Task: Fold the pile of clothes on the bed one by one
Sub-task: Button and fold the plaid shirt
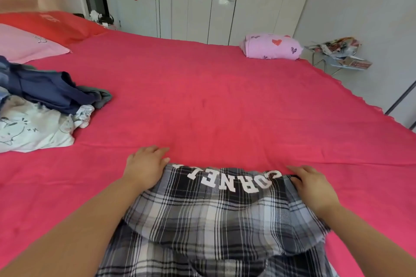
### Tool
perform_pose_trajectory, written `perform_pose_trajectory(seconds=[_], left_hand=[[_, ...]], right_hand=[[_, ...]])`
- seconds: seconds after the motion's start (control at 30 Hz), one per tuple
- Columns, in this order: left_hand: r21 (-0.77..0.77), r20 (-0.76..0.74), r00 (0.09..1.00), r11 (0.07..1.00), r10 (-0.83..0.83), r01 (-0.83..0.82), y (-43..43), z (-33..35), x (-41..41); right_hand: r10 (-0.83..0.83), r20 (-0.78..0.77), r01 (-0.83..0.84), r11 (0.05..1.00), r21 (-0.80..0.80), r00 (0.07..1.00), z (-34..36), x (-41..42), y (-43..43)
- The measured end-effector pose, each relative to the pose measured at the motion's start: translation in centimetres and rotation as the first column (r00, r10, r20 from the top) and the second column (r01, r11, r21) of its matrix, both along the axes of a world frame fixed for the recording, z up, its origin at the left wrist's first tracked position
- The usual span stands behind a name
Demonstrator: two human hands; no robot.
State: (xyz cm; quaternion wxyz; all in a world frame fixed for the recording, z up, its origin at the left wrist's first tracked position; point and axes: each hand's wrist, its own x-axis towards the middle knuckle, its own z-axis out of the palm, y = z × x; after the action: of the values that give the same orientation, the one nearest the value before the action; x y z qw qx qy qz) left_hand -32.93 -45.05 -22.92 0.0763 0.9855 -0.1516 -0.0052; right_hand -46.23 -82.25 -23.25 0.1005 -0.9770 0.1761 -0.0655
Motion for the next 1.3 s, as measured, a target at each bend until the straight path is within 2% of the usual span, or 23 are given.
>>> perform_pose_trajectory(seconds=[0.1, 0.17, 0.33, 0.43, 0.5, 0.6, 0.67, 0.77, 0.83, 0.9, 0.93, 1.0, 1.07, 1.13, 1.23, 1.3], left_hand=[[0.133, -0.097, 0.987, 0.982, -0.125, 0.137, -1.6, -0.8, 2.1], [0.170, -0.158, 0.966, 0.958, -0.207, 0.233, -2.0, -1.5, 2.9], [0.214, -0.162, 0.940, 0.919, -0.300, 0.330, -1.8, -2.8, 3.5], [0.145, -0.035, 0.952, 0.941, -0.305, 0.307, -1.8, -1.6, 4.1], [0.106, 0.135, 0.950, 0.957, -0.283, 0.270, -1.8, -0.1, 5.2], [0.029, 0.394, 0.891, 0.972, -0.227, 0.234, -2.1, 2.6, 8.0], [0.060, 0.448, 0.877, 0.985, -0.172, 0.163, -2.7, 4.3, 10.3], [0.126, 0.392, 0.917, 0.992, -0.074, 0.026, -3.9, 4.5, 13.5], [0.080, 0.283, 0.959, 0.997, -0.007, -0.017, -4.2, 2.9, 14.3], [0.019, 0.204, 0.979, 1.000, 0.009, -0.013, -4.1, 0.5, 13.8], [-0.004, 0.196, 0.981, 1.000, 0.002, -0.001, -3.9, -0.6, 13.1], [-0.036, 0.266, 0.963, 0.998, -0.048, 0.060, -2.9, -2.3, 11.2], [-0.105, 0.332, 0.930, 0.974, -0.156, 0.201, -1.5, -3.4, 9.2], [-0.141, 0.294, 0.901, 0.918, -0.318, 0.370, 0.1, -4.2, 7.5], [0.042, 0.245, 0.839, 0.870, -0.486, 0.491, 1.1, -4.4, 5.1], [0.096, 0.246, 0.824, 0.859, -0.511, 0.504, 0.7, -4.7, 4.1]], right_hand=[[0.050, -0.157, -0.063, 0.995, -0.077, 0.986, -0.5, 2.7, -0.7], [0.105, -0.267, -0.118, 0.992, -0.036, 0.958, -1.2, 3.8, -1.4], [0.214, -0.314, -0.232, 0.972, -0.022, 0.925, -2.5, 3.9, -2.3], [0.166, -0.202, -0.176, 0.984, -0.033, 0.965, -1.3, 4.4, -2.1], [0.135, -0.113, -0.143, 0.988, -0.061, 0.984, 0.1, 5.5, -2.0], [0.095, 0.030, -0.090, 0.986, -0.138, 0.995, 2.5, 8.5, -2.1], [0.079, 0.097, -0.061, 0.984, -0.169, 0.992, 3.8, 11.2, -2.3], [0.016, 0.149, 0.010, 0.984, -0.176, 0.989, 4.1, 14.8, -2.7], [-0.036, 0.067, 0.042, 0.995, -0.095, 0.997, 2.7, 16.0, -2.9], [-0.016, -0.024, 0.015, 1.000, -0.016, 1.000, 0.4, 16.0, -2.7], [0.013, -0.018, -0.013, 1.000, 0.005, 1.000, -0.6, 15.5, -2.4], [0.074, 0.047, -0.075, 0.997, 0.027, 0.996, -2.2, 13.8, -1.7], [0.145, 0.085, -0.151, 0.986, 0.066, 0.986, -2.7, 11.1, -1.1], [0.242, 0.083, -0.251, 0.961, 0.114, 0.967, -2.6, 8.4, -0.5], [0.378, -0.019, -0.373, 0.918, 0.134, 0.925, -2.5, 5.2, 0.2], [0.435, -0.056, -0.437, 0.899, -0.029, 0.899, -3.3, 4.3, 1.0]])
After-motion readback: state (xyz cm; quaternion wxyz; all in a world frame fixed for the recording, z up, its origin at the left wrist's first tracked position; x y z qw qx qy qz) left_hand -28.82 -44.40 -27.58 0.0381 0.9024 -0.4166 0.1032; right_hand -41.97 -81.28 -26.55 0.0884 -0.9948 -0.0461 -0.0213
